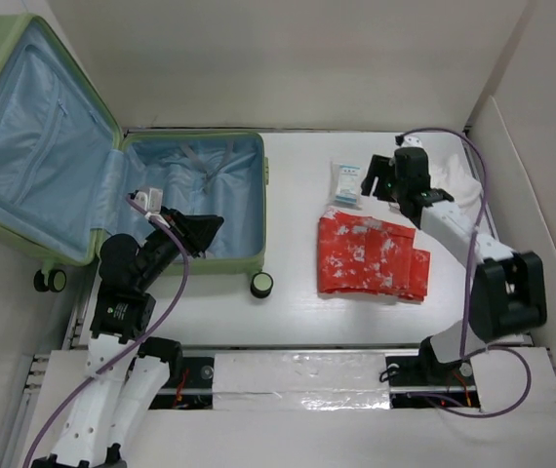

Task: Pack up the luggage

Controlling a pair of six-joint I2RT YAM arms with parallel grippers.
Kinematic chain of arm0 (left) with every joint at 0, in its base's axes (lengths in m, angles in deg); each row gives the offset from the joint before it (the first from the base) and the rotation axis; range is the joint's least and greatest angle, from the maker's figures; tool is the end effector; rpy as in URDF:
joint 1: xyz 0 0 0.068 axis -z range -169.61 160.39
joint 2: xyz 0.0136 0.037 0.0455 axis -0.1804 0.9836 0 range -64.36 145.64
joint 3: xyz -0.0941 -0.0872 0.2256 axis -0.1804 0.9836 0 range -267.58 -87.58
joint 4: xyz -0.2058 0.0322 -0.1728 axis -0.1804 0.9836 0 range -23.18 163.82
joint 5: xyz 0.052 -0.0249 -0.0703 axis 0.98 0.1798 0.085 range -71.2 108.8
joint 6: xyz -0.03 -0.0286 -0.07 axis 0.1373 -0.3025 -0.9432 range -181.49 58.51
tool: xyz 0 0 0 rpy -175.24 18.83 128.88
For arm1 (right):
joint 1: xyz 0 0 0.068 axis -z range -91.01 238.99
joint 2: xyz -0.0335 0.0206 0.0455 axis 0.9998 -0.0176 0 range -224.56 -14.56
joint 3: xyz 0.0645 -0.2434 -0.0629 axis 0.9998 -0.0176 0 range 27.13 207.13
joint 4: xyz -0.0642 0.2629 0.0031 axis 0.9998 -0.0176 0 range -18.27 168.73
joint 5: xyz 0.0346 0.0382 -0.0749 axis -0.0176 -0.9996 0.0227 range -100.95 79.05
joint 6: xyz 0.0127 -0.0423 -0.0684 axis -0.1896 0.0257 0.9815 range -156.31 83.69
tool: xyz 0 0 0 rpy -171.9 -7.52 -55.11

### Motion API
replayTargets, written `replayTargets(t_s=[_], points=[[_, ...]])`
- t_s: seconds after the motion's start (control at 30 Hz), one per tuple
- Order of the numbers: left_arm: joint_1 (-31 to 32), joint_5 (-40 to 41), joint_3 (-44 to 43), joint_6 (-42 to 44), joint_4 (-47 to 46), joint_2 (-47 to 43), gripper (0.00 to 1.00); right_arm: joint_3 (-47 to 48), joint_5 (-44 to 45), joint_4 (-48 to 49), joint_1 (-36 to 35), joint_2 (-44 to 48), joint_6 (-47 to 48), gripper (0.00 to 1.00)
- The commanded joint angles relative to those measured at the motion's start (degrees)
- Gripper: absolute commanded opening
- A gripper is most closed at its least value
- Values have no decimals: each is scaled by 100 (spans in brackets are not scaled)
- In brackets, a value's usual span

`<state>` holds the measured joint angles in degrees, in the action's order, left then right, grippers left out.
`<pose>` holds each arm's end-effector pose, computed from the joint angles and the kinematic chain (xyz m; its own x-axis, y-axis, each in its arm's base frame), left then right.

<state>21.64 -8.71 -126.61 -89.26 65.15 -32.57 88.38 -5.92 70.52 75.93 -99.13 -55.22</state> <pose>0.1776 -0.0684 0.3581 -0.1547 -0.3905 -0.9075 0.6199 0.6769 -0.3969 0.3687 0.0791 0.2414 -0.5314 0.2082 -0.8212 0.0212 0.9723 0.2328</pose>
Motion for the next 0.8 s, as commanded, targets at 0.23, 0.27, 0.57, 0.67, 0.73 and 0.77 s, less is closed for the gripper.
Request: replayTargets(t_s=[0.23, 0.27, 0.57, 0.67, 0.73, 0.77], points=[[247, 114, -299, 290, 26, -129, 50, 2469, -170, -216, 67, -2826, -103, 72], [247, 123, -299, 298, 35, -138, 50, 2575, -161, -251, 67, -2976, -129, 72], [299, 167, -299, 342, 88, -208, 52, 2629, -950, -182, 119, -3724, -586, 38], [299, 202, -299, 342, 97, -217, 52, 2166, -1337, 370, 295, -3576, -762, 0], [299, 219, -299, 334, 88, -200, 51, 1804, -1313, 1205, 295, -3084, -771, 0], [299, 228, -299, 334, 88, -191, 51, 1637, -1095, 1329, 217, -2708, -658, 0]])
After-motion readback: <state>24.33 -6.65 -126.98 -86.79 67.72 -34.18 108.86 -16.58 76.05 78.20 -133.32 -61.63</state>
